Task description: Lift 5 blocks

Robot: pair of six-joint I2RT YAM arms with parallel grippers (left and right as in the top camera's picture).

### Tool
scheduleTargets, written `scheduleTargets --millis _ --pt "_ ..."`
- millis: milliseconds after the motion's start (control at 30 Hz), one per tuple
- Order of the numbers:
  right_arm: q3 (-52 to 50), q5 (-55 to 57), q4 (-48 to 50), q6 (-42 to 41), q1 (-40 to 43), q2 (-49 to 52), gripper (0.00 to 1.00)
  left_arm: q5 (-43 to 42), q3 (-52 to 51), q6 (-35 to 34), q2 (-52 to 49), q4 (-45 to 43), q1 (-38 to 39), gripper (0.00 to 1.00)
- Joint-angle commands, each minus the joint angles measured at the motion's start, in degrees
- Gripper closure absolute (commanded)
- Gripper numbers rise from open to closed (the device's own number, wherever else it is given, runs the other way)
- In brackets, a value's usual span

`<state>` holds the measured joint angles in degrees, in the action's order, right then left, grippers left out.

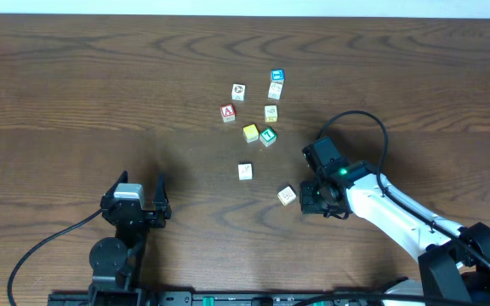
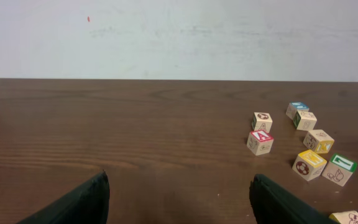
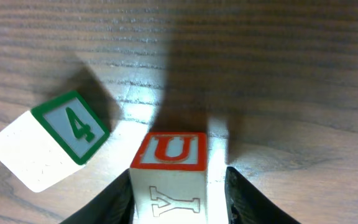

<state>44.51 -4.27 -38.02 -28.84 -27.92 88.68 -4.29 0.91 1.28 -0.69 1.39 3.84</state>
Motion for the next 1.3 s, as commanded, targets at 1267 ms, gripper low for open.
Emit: scheduleTargets --millis 1267 --pt "0.8 -0.8 2.5 -10.4 -6.1 0.4 0.67 -1.0 -0.7 -0.3 0.0 2.3 -0.3 0.27"
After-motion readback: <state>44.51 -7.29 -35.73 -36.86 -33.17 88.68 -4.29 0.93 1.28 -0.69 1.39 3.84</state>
